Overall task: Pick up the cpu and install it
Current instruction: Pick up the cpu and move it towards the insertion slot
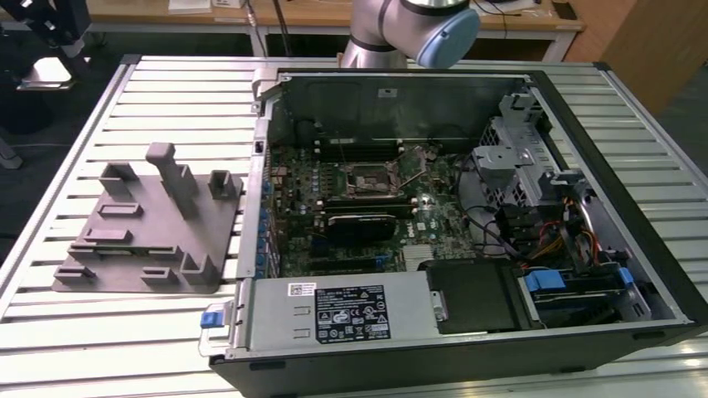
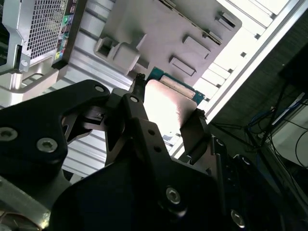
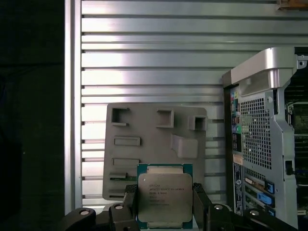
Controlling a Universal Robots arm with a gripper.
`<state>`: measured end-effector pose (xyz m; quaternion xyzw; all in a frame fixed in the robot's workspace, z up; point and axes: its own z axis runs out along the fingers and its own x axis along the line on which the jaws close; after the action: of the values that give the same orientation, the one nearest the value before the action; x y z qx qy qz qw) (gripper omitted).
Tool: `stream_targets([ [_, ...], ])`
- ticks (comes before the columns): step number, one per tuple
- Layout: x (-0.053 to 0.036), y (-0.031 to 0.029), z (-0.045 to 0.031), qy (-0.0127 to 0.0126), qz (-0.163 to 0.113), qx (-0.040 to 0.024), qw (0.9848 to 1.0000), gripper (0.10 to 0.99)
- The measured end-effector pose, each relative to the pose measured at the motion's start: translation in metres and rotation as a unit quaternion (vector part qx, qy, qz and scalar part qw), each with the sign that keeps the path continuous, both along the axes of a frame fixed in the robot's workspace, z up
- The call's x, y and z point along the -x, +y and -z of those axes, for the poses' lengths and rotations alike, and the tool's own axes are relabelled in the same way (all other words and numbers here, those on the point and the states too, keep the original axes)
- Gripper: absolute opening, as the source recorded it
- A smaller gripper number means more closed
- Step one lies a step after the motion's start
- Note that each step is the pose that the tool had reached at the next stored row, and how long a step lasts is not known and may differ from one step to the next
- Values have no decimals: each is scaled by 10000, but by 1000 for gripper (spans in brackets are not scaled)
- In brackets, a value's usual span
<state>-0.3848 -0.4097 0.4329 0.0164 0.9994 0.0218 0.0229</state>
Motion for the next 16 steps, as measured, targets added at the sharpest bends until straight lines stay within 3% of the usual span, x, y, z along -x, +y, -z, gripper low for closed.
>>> stream_targets([
  [16,-436,3,0,1,0,0,10000,541],
])
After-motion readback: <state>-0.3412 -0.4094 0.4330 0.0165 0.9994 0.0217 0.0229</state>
